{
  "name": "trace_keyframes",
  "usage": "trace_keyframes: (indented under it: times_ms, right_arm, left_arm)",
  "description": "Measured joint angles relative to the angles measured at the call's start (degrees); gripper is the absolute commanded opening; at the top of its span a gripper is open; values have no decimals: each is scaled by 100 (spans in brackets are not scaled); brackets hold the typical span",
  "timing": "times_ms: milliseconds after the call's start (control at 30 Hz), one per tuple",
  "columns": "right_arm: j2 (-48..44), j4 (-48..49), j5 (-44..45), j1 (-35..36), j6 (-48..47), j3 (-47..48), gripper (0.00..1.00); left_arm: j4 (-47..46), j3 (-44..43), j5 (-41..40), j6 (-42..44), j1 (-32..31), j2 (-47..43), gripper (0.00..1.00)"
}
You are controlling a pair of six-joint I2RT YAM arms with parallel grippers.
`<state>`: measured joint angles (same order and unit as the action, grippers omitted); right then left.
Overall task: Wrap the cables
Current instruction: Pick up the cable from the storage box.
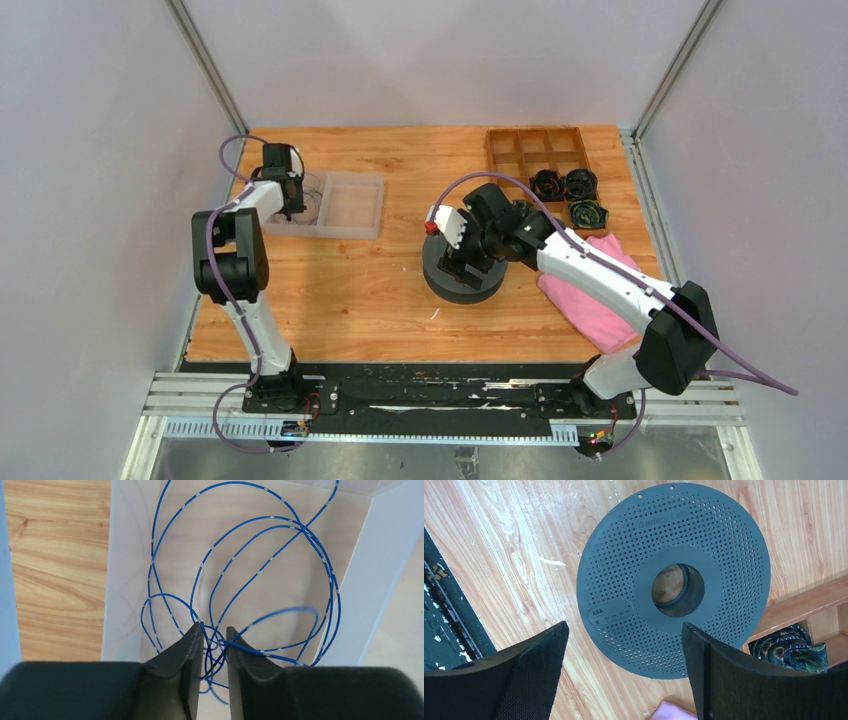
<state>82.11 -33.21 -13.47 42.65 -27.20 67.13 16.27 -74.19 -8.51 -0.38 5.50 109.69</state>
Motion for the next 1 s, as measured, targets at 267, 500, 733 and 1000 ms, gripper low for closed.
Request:
trace_keyframes:
  times_ms: [267, 500, 733, 1000]
  right_arm:
    - [20, 2, 2, -15, 0, -2, 81]
    - [24, 0, 42, -74, 37, -2, 81]
    - [24, 0, 101, -339, 175, -2, 81]
    - [-24, 0, 101, -643, 273, -2, 81]
  left_arm:
    - [46, 313, 144, 166, 4, -748, 1]
    - [122, 332, 455, 374, 9, -2428, 0]
    - [944, -190, 1331, 516, 9, -3654, 0]
    - [1943, -348, 2146, 1005, -603, -4990, 2]
